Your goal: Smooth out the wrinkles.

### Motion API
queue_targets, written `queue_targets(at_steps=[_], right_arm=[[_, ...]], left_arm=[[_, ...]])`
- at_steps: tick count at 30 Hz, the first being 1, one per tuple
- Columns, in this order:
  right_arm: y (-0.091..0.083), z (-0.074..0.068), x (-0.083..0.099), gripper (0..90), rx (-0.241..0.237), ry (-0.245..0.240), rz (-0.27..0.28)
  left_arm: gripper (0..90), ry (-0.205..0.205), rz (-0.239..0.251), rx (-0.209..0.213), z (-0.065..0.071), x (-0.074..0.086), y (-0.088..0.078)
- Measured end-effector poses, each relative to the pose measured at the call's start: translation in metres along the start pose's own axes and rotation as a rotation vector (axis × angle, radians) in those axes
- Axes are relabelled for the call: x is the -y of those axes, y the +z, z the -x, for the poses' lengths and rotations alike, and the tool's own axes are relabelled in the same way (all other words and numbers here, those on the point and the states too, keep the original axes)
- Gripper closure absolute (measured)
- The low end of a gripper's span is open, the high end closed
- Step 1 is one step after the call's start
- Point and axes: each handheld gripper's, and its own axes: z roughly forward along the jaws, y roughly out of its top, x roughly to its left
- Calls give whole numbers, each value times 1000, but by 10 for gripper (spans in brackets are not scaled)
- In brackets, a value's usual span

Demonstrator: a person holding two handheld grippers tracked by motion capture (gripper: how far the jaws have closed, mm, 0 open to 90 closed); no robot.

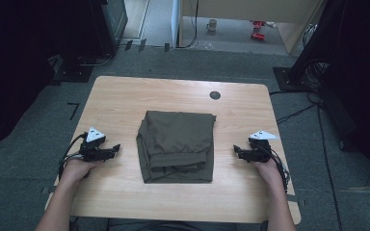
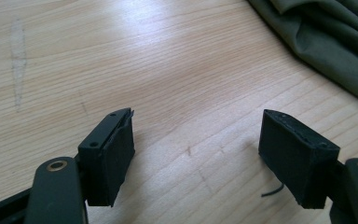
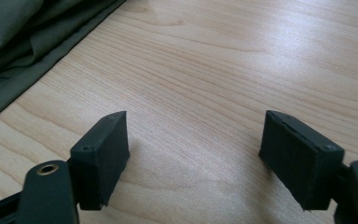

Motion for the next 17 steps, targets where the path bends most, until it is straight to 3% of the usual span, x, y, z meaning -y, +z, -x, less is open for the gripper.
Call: queue_targets(at_steps=[4,17], right_arm=[[1,-2,0,165,14,-6,-12],[1,-4,0,127,50,25,-18]], left_arm=[[240,-2,-6,-8,1,-1,1],[212,-10,-10,-18,3,-1,2]])
